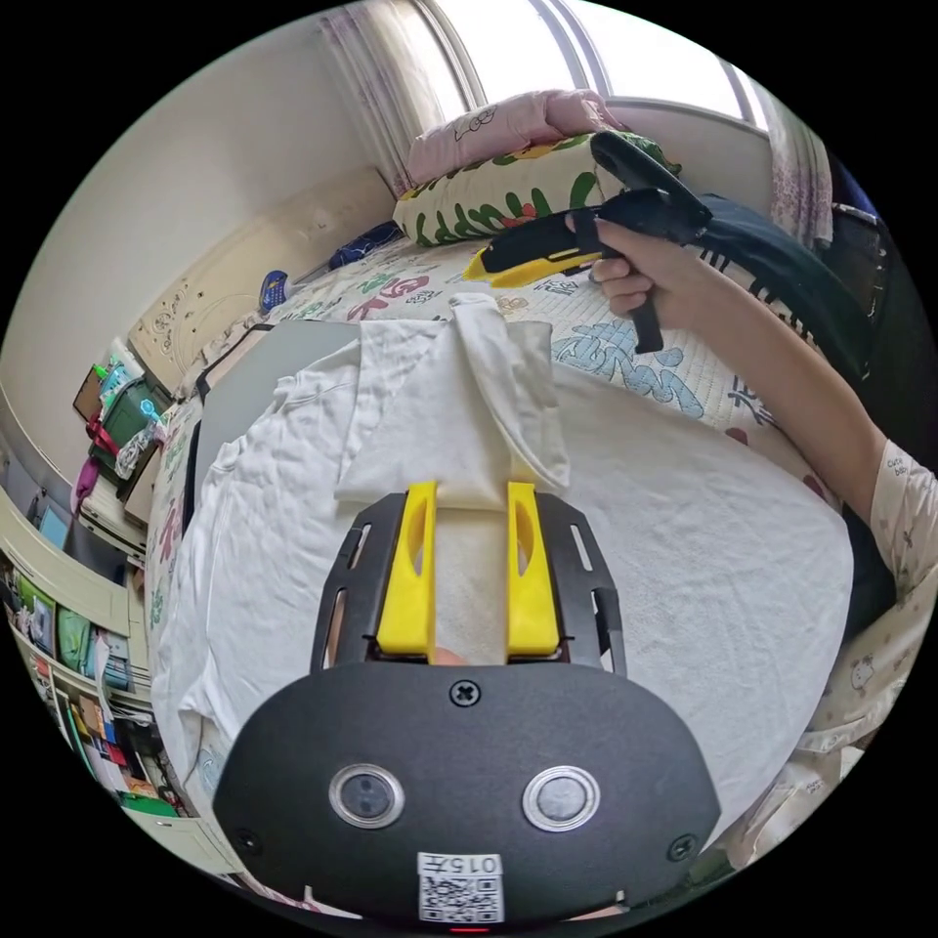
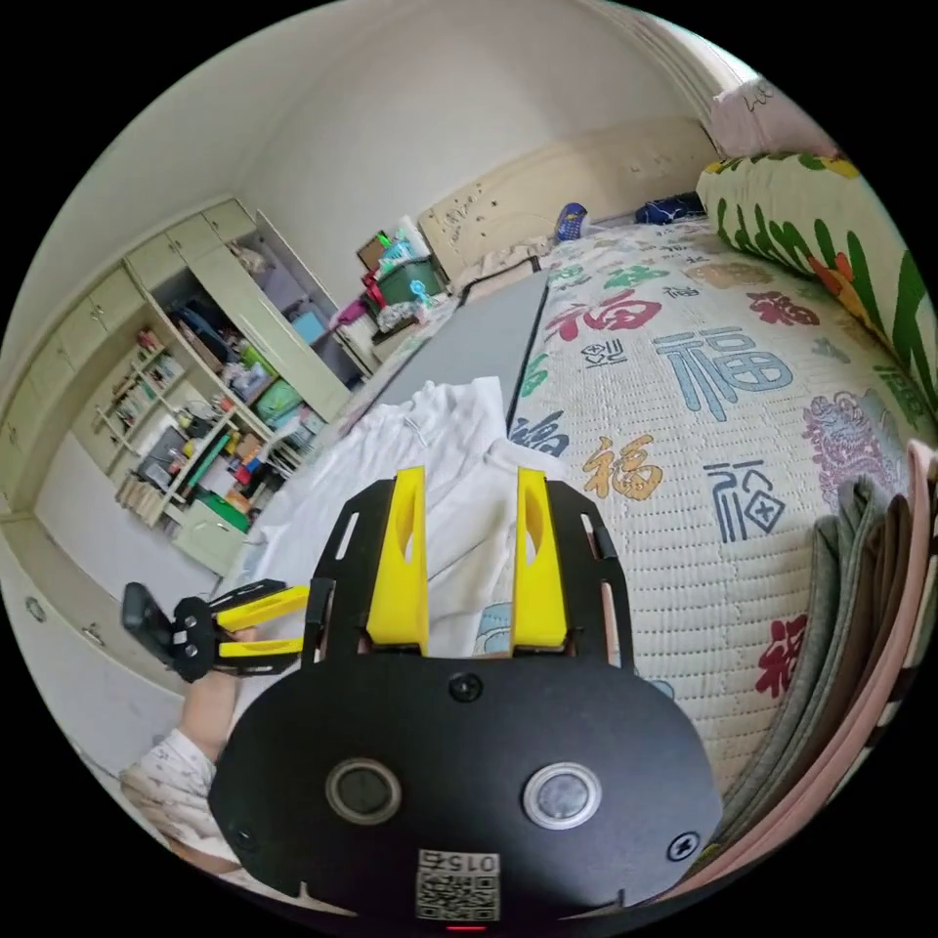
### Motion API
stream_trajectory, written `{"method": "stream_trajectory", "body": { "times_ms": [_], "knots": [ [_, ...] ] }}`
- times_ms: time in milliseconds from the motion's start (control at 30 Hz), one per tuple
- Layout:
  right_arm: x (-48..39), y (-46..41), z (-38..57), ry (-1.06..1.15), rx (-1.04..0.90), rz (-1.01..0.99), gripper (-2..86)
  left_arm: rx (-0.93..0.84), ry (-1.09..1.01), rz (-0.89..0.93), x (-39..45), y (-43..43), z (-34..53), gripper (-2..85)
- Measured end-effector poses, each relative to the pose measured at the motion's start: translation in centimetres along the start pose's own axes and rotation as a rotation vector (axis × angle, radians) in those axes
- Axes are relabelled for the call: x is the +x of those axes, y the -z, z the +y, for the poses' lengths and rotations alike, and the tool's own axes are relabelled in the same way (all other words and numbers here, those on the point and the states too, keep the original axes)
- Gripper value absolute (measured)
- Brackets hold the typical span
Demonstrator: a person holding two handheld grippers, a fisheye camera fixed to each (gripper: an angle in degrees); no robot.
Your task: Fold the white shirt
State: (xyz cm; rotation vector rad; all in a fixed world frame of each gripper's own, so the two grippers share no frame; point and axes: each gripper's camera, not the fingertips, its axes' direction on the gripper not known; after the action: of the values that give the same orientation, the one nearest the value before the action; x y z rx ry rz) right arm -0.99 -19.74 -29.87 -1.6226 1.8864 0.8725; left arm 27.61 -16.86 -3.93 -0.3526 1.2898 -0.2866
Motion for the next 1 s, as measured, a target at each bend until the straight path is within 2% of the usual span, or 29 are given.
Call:
{"method": "stream_trajectory", "body": {
  "times_ms": [67,233,400,467,600,700,767,800,833,867,933,1000],
  "knots": [
    [1.9,-1.2,-1.4,-0.044,-0.071,0.058,13.3,0.001,-0.002,-0.007,-0.2,1.1,-0.1,10.9],
    [5.5,2.6,-2.4,-0.137,-0.075,0.001,11.0,0.003,0.0,-0.006,-1.1,3.6,-0.2,11.0],
    [7.0,13.6,1.4,-0.149,0.132,-0.155,2.9,0.002,0.023,0.018,-3.1,6.5,-0.2,11.5],
    [7.2,20.4,2.7,-0.159,0.24,-0.315,1.4,-0.002,0.034,0.027,-4.1,8.0,-0.2,11.6],
    [1.0,28.7,4.7,0.009,0.345,-0.438,0.6,0.038,0.058,0.019,-5.9,11.2,0.5,11.7],
    [-6.6,34.2,6.9,0.202,0.375,-0.47,0.3,0.265,0.178,0.007,-9.0,16.8,3.4,10.6],
    [-12.5,37.0,9.3,0.33,0.373,-0.498,0.2,0.505,0.334,0.195,-13.4,21.6,6.8,10.5],
    [-13.9,37.4,9.9,0.363,0.367,-0.506,0.2,0.559,0.374,0.267,-14.7,22.4,7.5,10.6],
    [-17.1,38.1,11.2,0.437,0.343,-0.524,0.2,0.643,0.459,0.415,-17.4,23.6,8.9,10.9],
    [-20.3,38.4,12.6,0.518,0.307,-0.539,0.2,0.676,0.537,0.551,-19.7,24.0,9.9,11.4],
    [-25.3,38.6,14.9,0.641,0.248,-0.537,0.2,0.665,0.601,0.707,-22.3,23.8,10.6,12.6],
    [-30.2,38.5,17.8,0.762,0.202,-0.506,0.2,0.632,0.64,0.784,-23.8,23.4,10.8,14.2]
  ]
}}
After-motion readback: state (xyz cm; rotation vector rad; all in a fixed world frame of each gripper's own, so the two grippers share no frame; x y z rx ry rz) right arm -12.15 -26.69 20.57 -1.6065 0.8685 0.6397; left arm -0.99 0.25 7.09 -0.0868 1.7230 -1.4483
